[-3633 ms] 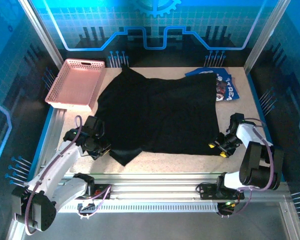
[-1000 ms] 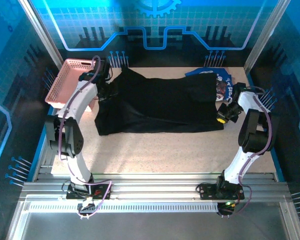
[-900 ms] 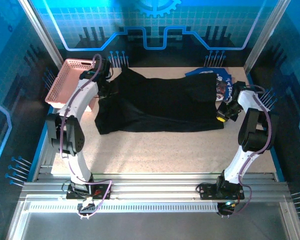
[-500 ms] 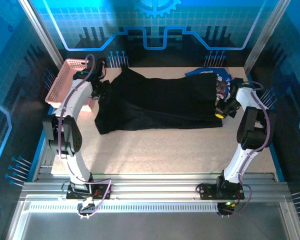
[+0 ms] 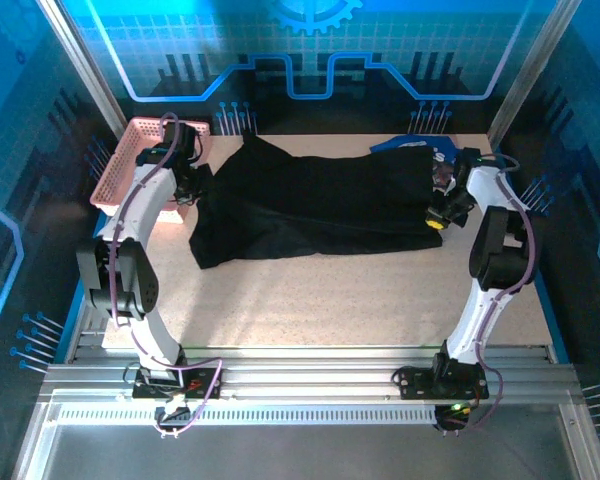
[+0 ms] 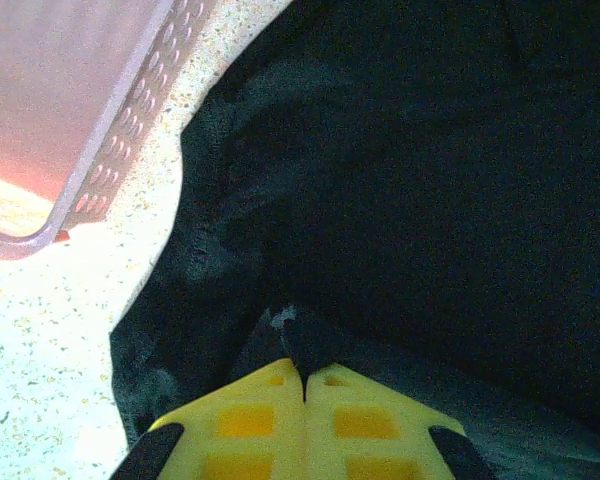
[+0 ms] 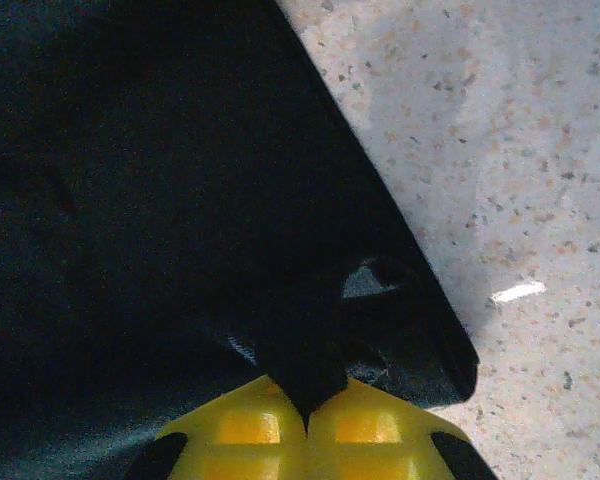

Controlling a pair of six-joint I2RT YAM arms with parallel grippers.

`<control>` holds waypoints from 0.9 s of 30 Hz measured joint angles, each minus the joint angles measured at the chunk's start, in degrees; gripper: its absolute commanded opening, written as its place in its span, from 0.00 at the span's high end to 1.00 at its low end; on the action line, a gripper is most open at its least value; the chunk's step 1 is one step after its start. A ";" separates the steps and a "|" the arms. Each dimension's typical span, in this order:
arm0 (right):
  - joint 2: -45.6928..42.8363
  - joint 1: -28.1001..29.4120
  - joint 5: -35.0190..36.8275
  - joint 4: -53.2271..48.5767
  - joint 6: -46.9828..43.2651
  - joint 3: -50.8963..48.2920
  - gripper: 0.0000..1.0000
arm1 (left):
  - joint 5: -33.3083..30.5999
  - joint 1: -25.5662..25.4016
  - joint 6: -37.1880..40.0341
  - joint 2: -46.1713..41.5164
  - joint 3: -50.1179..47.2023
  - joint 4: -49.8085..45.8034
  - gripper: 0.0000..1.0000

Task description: Fold and stack the t-shirts

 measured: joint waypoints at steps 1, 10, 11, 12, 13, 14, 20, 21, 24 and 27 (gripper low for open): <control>0.66 0.15 0.00 -0.17 -0.02 0.63 0.95 | -0.07 0.00 -0.02 0.02 0.00 0.04 1.00; 5.40 1.22 0.20 -1.40 -0.02 6.58 0.89 | -0.61 0.42 -0.22 2.43 -1.18 0.87 1.00; 5.92 1.20 0.20 -1.60 -0.02 7.34 0.88 | -0.59 0.44 -0.24 3.02 -1.16 1.07 1.00; 6.45 1.20 0.20 -1.66 0.00 8.11 0.84 | -0.57 0.44 -0.39 3.76 -1.16 1.27 1.00; 6.84 1.20 0.22 -1.75 -0.04 8.72 0.78 | -0.55 0.44 -0.50 4.31 -1.16 1.40 1.00; 7.23 1.20 0.20 -1.84 -0.15 9.40 0.64 | -0.50 0.44 -0.72 4.98 -1.05 1.46 1.00; 7.04 0.85 -1.18 -1.05 -0.94 10.54 0.26 | 0.48 0.48 -2.82 8.22 1.92 1.40 0.13; 6.21 0.79 -1.60 -0.28 -1.09 9.40 0.24 | 0.70 0.48 -3.48 7.91 1.92 1.42 0.03; 0.98 0.35 -2.82 0.72 -1.90 3.41 0.19 | 2.51 0.52 -6.73 4.17 -0.13 2.38 0.01; -7.52 -0.20 -3.54 1.16 -2.60 -4.72 0.19 | 4.90 0.42 -10.36 -5.31 -6.86 3.23 0.01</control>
